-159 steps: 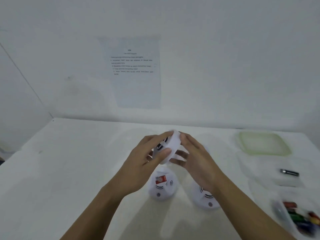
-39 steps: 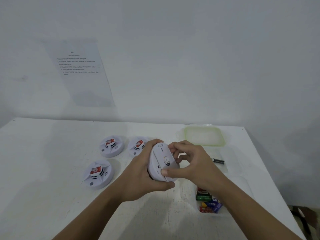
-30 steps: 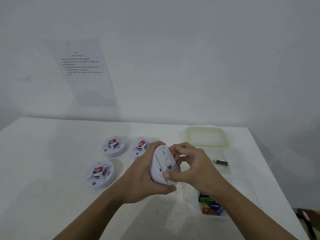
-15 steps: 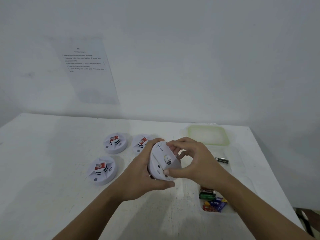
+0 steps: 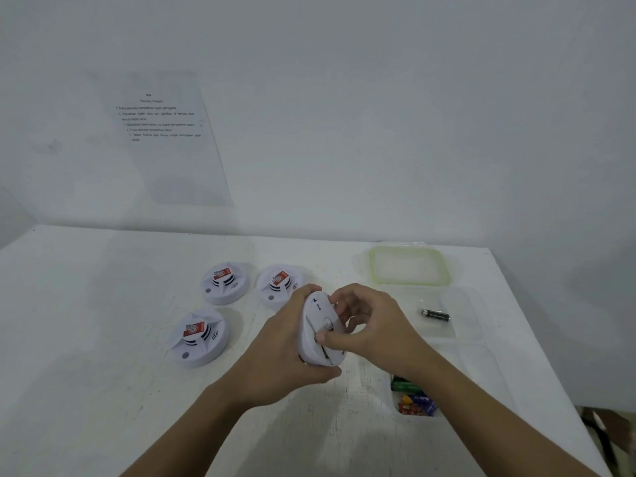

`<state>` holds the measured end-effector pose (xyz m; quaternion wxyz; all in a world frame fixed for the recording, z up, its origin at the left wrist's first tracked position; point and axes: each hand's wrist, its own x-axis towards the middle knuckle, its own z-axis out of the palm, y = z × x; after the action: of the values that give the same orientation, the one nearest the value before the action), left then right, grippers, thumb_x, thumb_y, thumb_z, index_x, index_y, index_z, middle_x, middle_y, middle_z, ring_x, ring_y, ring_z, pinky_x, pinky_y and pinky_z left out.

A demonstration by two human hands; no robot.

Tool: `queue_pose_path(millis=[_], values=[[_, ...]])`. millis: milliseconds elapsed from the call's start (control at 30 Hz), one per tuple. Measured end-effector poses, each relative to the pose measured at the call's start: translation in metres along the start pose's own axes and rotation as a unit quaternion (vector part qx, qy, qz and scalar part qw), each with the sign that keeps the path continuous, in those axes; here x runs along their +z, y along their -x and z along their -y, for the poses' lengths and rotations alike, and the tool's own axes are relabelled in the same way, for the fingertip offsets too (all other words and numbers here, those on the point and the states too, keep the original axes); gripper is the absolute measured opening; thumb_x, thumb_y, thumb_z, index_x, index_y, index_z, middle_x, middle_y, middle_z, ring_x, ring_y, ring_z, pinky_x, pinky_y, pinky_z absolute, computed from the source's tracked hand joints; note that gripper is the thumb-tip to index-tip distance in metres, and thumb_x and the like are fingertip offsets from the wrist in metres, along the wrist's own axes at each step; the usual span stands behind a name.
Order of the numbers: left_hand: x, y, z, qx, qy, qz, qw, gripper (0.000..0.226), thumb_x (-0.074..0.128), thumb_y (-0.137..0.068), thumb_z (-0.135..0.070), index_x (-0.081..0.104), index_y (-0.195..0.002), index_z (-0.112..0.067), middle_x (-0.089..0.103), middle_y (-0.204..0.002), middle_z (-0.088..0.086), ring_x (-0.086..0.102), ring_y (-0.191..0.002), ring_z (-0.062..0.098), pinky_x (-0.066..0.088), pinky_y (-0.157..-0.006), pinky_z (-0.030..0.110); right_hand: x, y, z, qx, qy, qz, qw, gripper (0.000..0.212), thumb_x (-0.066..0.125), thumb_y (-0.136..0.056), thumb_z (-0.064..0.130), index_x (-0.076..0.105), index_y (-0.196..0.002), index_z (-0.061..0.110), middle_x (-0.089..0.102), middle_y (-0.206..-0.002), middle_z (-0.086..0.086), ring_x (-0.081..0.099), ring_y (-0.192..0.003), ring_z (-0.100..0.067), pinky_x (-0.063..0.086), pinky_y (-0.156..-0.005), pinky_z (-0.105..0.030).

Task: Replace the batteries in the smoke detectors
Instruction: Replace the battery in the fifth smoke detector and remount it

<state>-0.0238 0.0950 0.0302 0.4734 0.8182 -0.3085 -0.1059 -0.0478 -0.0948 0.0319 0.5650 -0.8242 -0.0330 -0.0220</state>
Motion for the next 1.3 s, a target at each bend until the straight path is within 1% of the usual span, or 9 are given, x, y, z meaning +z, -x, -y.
queue_pose_path(millis=[133,300,500,733,900,1033,1133,1233,1300], values=[[-0.001,0.001,0.002,-0.009,0.01,0.003,1.0,0.082,0.09,-0.07,-0.024,0.037,-0.132,-0.039,0.06,-0.117,-0.004,0.064,-0.105,0.025,0.061,-0.08,0.042,0.004,-0.001,-0.001,-0.007,0.021,-0.005,1.0,0.047,0.084,-0.058,0.05,0.065,-0.096,0.029,0.067,-0.088,0.006,0.064,-0.079,-0.02,0.058,-0.069,-0.042],[0.0,0.002,0.005,-0.033,0.035,0.008,0.999,0.087,0.091,-0.069,-0.027,0.036,-0.136,-0.035,0.062,-0.119,-0.003,0.065,-0.108,0.028,0.061,-0.084,0.044,0.005,-0.002,0.001,0.011,0.028,0.006,1.0,0.05,0.085,-0.054,0.052,0.066,-0.095,0.03,0.069,-0.089,0.004,0.065,-0.081,-0.018,0.057,-0.07,-0.037],[-0.005,0.006,0.003,-0.028,0.052,0.018,0.998,0.082,0.09,-0.069,-0.016,0.041,-0.133,-0.032,0.063,-0.114,-0.002,0.065,-0.102,0.028,0.059,-0.079,0.053,0.006,0.003,0.01,-0.019,0.063,-0.01,0.998,0.038,0.087,-0.063,0.033,0.066,-0.092,0.023,0.068,-0.086,0.005,0.063,-0.077,-0.014,0.057,-0.067,-0.033],[-0.003,0.007,0.003,-0.022,0.049,0.016,0.998,0.085,0.091,-0.069,-0.017,0.04,-0.134,-0.036,0.062,-0.115,-0.006,0.065,-0.106,0.024,0.061,-0.081,0.047,0.004,-0.002,0.012,0.035,0.061,0.024,0.997,0.043,0.091,-0.066,0.029,0.063,-0.098,0.023,0.065,-0.087,0.01,0.056,-0.066,0.0,0.05,-0.059,-0.017],[0.0,0.003,0.002,-0.019,0.039,0.0,0.999,0.086,0.091,-0.069,-0.021,0.039,-0.136,-0.035,0.063,-0.117,-0.006,0.065,-0.106,0.024,0.061,-0.081,0.047,0.002,-0.002,0.011,0.017,0.085,0.007,0.996,0.043,0.087,-0.061,0.039,0.066,-0.095,0.026,0.068,-0.091,0.01,0.062,-0.081,-0.005,0.053,-0.066,-0.02],[-0.001,0.002,0.001,-0.013,0.048,-0.003,0.999,0.084,0.091,-0.069,-0.019,0.04,-0.135,-0.034,0.064,-0.117,-0.004,0.066,-0.106,0.025,0.06,-0.084,0.048,0.001,0.001,0.016,-0.008,0.102,-0.003,0.995,0.046,0.078,-0.056,0.049,0.065,-0.094,0.028,0.068,-0.089,0.009,0.062,-0.078,-0.008,0.056,-0.066,-0.025],[0.0,0.002,0.002,-0.012,0.057,-0.001,0.998,0.084,0.09,-0.07,-0.015,0.04,-0.135,-0.031,0.064,-0.116,-0.001,0.065,-0.103,0.029,0.059,-0.083,0.05,-0.001,0.003,0.019,-0.009,0.118,0.0,0.993,0.041,0.081,-0.061,0.045,0.065,-0.095,0.028,0.066,-0.092,0.012,0.062,-0.078,-0.007,0.055,-0.064,-0.023],[0.002,0.001,0.002,-0.012,0.06,0.001,0.998,0.083,0.09,-0.07,-0.014,0.041,-0.135,-0.028,0.065,-0.115,0.001,0.066,-0.102,0.029,0.058,-0.082,0.053,-0.001,0.002,0.02,0.005,0.102,0.005,0.995,0.04,0.083,-0.061,0.039,0.064,-0.094,0.026,0.067,-0.085,0.01,0.06,-0.069,-0.003,0.053,-0.059,-0.021],[0.002,-0.001,0.0,-0.008,0.059,0.0,0.998,0.081,0.09,-0.07,-0.012,0.042,-0.134,-0.027,0.065,-0.115,0.0,0.067,-0.101,0.027,0.058,-0.082,0.052,-0.003,0.0,0.019,0.004,0.088,0.001,0.996,0.042,0.081,-0.056,0.04,0.064,-0.092,0.024,0.068,-0.082,0.007,0.06,-0.068,-0.005,0.055,-0.059,-0.027]])
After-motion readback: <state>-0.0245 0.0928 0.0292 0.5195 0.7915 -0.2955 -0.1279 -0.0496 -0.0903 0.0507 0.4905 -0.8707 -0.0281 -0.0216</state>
